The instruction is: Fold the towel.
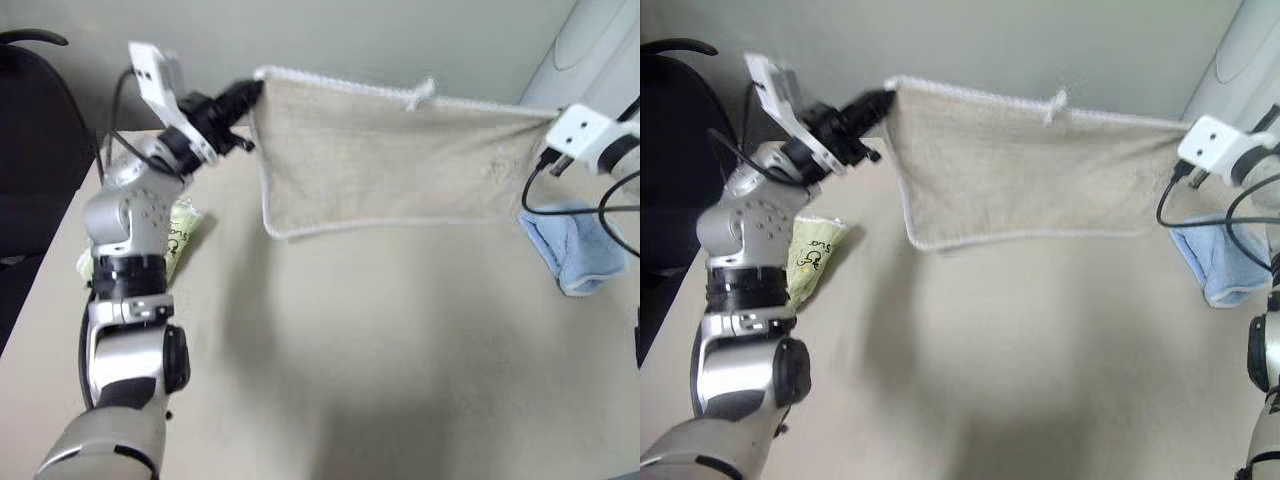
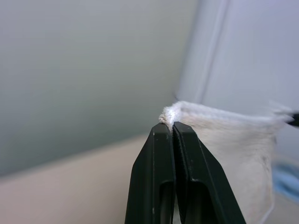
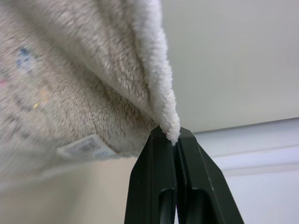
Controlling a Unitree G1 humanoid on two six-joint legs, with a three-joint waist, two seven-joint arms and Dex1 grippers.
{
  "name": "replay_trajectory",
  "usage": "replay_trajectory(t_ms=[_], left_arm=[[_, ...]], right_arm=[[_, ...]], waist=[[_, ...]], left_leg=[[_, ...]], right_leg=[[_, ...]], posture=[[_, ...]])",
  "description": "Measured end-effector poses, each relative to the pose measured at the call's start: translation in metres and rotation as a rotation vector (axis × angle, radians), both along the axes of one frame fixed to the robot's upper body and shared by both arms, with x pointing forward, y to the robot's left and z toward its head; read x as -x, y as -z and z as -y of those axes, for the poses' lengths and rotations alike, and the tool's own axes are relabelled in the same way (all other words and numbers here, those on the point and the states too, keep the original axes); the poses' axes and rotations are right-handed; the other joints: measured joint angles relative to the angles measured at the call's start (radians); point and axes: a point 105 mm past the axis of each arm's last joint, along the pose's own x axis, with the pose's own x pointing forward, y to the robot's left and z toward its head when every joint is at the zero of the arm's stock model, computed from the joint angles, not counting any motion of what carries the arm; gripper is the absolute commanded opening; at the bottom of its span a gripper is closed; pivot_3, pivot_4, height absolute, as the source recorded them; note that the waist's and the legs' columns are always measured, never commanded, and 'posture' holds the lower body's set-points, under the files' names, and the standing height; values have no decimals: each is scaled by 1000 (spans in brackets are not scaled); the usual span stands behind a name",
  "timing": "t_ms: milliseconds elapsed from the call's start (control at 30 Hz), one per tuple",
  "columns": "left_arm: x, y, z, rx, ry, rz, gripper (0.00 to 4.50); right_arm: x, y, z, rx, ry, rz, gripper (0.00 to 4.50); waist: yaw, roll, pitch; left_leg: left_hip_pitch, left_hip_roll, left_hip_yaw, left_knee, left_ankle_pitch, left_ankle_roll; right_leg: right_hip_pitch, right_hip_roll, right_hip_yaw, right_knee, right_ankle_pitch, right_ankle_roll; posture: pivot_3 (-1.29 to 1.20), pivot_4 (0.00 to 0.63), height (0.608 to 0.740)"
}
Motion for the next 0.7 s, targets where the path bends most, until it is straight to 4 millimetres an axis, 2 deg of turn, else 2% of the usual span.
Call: replay_trajectory(t_ms=[67,167,333,400,467,600,700], left_arm=[[5,-2,-7,-36,-8,19,21],[19,9,-17,-87,5,11,21],[62,62,-19,-199,102,-122,21],[87,86,-16,-210,148,-204,21],[110,108,-12,-212,191,-287,21],[150,143,-4,-251,254,-423,21],[168,161,-8,-259,248,-518,21]], right_arm=[[3,-3,-1,7,-27,-7,0],[13,13,-1,-10,-95,-74,0],[44,86,3,-53,-214,-327,0],[69,127,1,-79,-259,-473,0],[89,154,-4,-132,-291,-585,0],[115,169,-3,-169,-297,-703,0],[132,173,-1,-195,-307,-795,0]], waist=[[0,0,0],[1,0,0],[4,0,0],[7,0,0],[5,-1,0],[2,-1,0],[3,-1,0]], left_leg=[[0,0,0,0,0,0],[-1,0,0,0,0,0],[-2,0,1,1,1,-2],[-1,1,3,1,1,-2],[0,1,5,0,1,-2],[5,1,6,0,1,-1],[9,1,6,0,-1,0]], right_leg=[[1,0,0,0,0,0],[1,0,-1,-1,0,0],[1,0,-2,0,0,0],[2,0,-2,-1,0,0],[3,1,0,-1,0,0],[7,1,1,-1,0,1],[13,2,1,-2,-1,1]], posture=[[0,150,740],[0,150,740],[0,150,740],[0,150,740],[0,150,740],[0,150,740],[0,150,740]])
